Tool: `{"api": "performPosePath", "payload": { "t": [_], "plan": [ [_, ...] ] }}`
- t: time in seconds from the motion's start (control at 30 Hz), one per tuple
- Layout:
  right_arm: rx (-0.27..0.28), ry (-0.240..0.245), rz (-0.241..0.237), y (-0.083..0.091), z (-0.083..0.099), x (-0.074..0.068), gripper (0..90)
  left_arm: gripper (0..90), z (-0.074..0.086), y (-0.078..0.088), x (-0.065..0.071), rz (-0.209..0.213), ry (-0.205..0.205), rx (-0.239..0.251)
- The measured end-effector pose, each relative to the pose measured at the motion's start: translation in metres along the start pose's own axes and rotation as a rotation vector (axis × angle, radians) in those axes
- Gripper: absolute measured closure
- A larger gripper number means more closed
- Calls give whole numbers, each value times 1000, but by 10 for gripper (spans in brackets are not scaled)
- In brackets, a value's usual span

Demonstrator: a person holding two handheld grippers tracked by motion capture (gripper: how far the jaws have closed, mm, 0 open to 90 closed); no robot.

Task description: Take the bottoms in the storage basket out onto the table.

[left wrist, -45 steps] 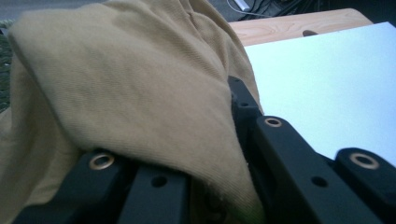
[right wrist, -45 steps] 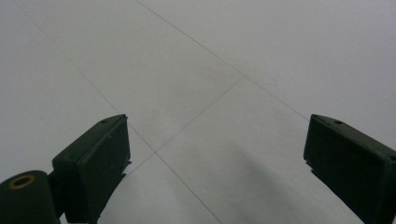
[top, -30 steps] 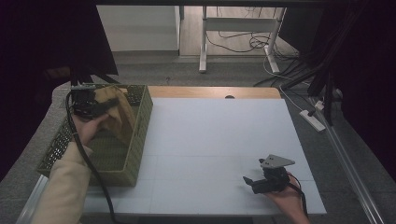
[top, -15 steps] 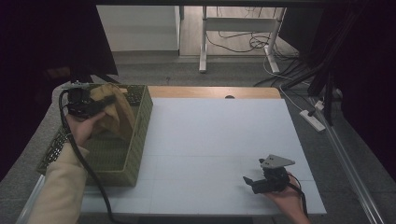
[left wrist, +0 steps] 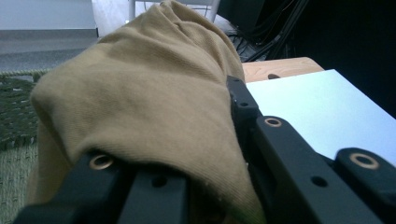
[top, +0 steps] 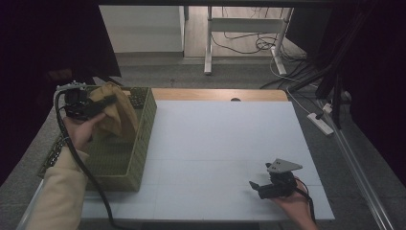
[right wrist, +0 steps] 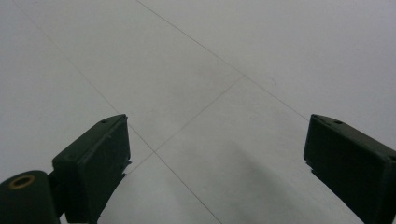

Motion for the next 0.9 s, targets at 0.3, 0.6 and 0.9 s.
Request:
{"api": "performPosePath", "payload": {
  "t": [0.3,0.6,0.9],
  "plan": [
    [0,1,1,0,0,0,70,813,-7,7,5,12,-3,26],
    [-1,0,1,-1,0,0,69,813,-12,13,11,30,-10,40],
    [-5,-1,4,-1,1,0,70,813,-15,18,17,43,-13,60]
  ]
}}
Point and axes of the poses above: each handheld gripper's, and its own axes: y roughly backward along the jaws, z roughly out of its underside, x roughly to its right, the point moved 6 cm from there along -y, roughly forward along the jaws
